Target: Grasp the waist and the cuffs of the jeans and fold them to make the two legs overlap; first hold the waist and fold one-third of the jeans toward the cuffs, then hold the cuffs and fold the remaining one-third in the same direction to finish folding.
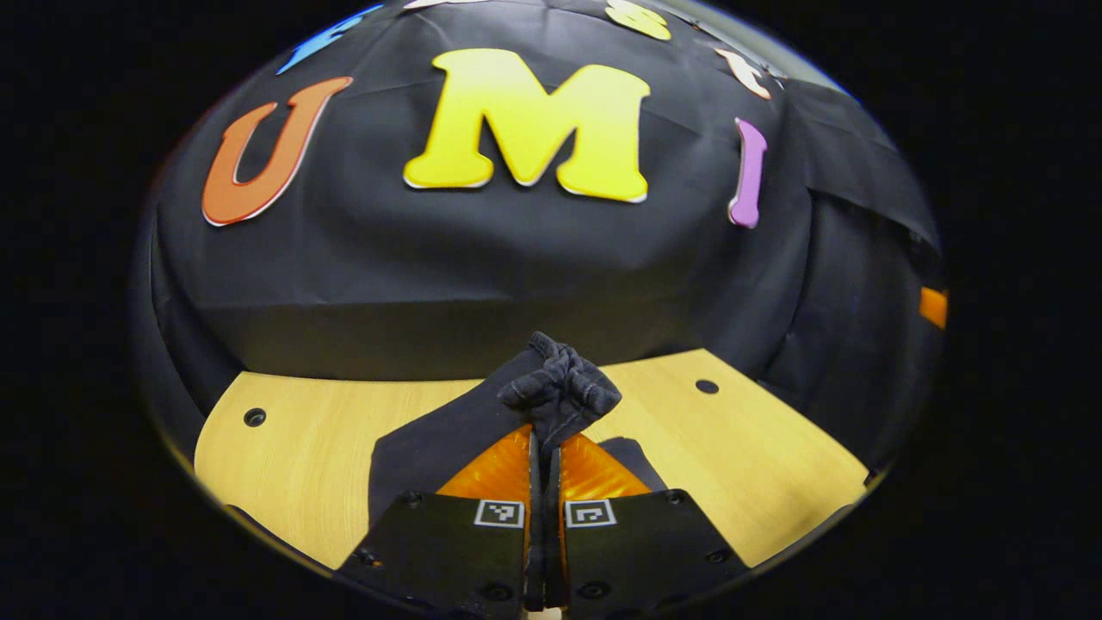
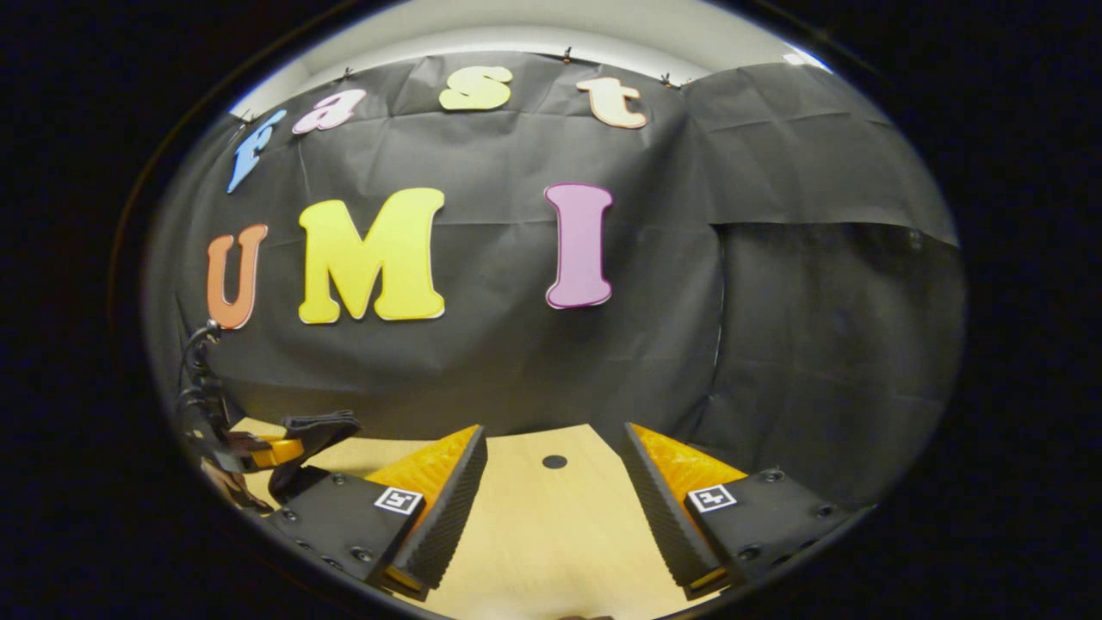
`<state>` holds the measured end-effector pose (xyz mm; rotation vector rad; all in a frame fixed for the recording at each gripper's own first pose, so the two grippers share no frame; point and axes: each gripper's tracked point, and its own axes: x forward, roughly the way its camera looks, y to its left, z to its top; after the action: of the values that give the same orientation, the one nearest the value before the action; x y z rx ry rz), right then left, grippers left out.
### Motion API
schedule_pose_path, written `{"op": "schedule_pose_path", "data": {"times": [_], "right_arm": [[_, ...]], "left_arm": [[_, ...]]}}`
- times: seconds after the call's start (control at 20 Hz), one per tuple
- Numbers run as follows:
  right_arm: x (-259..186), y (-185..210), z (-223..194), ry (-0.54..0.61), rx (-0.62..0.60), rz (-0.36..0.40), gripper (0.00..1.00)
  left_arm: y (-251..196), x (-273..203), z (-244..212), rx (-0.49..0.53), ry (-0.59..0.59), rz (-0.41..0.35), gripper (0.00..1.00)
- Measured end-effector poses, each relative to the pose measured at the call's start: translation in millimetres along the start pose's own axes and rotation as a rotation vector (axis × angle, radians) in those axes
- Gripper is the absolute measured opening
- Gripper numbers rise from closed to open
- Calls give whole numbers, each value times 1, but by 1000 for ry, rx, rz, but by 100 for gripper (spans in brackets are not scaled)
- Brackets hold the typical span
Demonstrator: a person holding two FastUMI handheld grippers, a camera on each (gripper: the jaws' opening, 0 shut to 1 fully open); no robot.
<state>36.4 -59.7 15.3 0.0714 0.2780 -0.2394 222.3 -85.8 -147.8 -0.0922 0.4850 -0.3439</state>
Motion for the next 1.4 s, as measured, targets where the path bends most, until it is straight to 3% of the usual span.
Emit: {"op": "schedule_pose_path", "data": {"times": [0.2, 0.3, 0.6, 0.75, 0.85, 1.0, 1.1, 1.2, 1.4], "right_arm": [[-2, -16, -13, 26, 19, -28, 92], [-3, -21, -17, 34, 22, -37, 99], [-1, -29, -20, 46, 38, -42, 92], [1, -26, -18, 49, 40, -33, 93], [1, -24, -14, 53, 14, -24, 92], [-2, -23, 5, 28, -26, -13, 95], [0, -19, 11, 20, -42, -3, 92], [3, -11, 19, 7, -36, 19, 96], [16, 28, 31, -29, -10, 107, 96]], "left_arm": [[-23, 16, -34, 83, 66, -21, 4], [-29, 25, -51, 132, 97, -21, 4], [-36, 32, -81, 300, 109, 8, 7], [-47, 30, -96, 291, 136, -37, 12], [-65, 28, -105, 261, 164, -91, 43], [-77, 25, -94, 311, 111, -89, 96], [-89, 15, -80, 309, 65, -113, 95], [-98, 0, -45, 279, -21, -135, 95], [-66, -50, 55, 193, -212, -79, 97]]}}
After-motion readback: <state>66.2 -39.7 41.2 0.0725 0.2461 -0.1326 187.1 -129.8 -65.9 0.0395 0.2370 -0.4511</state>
